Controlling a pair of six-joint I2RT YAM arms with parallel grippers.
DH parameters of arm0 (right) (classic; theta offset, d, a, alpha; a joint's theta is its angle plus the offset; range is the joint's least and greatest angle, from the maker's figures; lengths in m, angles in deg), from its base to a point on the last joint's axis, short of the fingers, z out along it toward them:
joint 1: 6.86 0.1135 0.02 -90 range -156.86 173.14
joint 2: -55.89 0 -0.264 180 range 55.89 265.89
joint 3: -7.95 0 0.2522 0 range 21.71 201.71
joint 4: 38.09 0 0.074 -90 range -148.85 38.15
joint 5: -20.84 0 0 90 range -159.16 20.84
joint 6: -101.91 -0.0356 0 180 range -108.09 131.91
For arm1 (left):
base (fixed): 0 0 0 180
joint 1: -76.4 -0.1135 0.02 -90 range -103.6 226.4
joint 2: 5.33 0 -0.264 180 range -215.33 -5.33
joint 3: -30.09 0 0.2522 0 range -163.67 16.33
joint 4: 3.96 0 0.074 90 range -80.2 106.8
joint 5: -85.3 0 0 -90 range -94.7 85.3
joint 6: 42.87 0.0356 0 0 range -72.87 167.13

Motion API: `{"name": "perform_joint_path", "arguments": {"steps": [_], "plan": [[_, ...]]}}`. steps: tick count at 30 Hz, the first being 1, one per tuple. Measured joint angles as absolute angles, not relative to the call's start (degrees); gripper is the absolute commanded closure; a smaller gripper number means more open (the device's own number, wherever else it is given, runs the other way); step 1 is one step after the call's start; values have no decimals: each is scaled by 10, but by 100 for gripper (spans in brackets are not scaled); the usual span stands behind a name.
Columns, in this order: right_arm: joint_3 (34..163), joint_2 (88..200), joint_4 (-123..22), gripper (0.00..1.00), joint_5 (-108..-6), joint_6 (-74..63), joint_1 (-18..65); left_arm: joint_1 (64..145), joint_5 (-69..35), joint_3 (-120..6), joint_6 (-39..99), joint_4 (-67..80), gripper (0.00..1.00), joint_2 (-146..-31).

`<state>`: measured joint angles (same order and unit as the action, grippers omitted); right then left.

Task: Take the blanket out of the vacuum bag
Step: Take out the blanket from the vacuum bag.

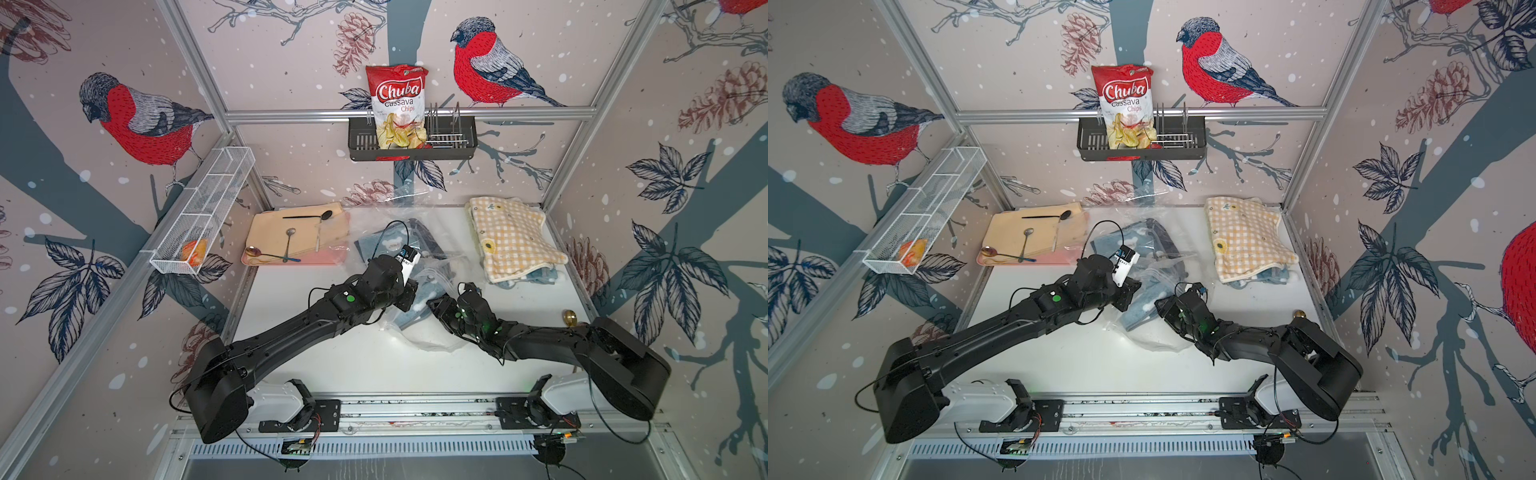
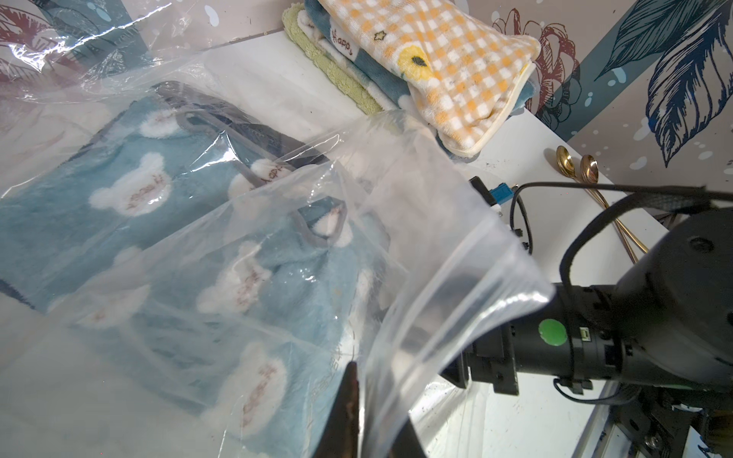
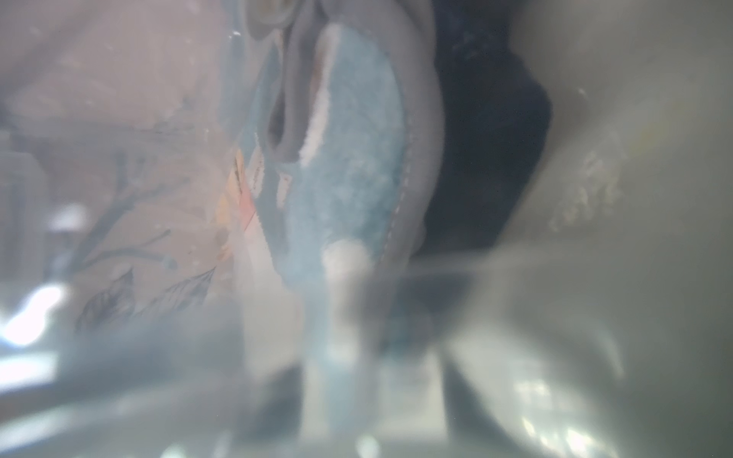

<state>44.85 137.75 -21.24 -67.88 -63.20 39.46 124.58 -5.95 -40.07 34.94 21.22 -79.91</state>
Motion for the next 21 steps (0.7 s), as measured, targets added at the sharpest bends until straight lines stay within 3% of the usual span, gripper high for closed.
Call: {"name": "perform_joint_path", "arguments": {"steps": [12,21], "plan": [[459,1430,-147,44,-650,-658,393,1247,-60,-401,349,212,87,-799],[467,1258,-280,42,-759,-578,476,1247,-60,-401,349,212,91,-799]]}}
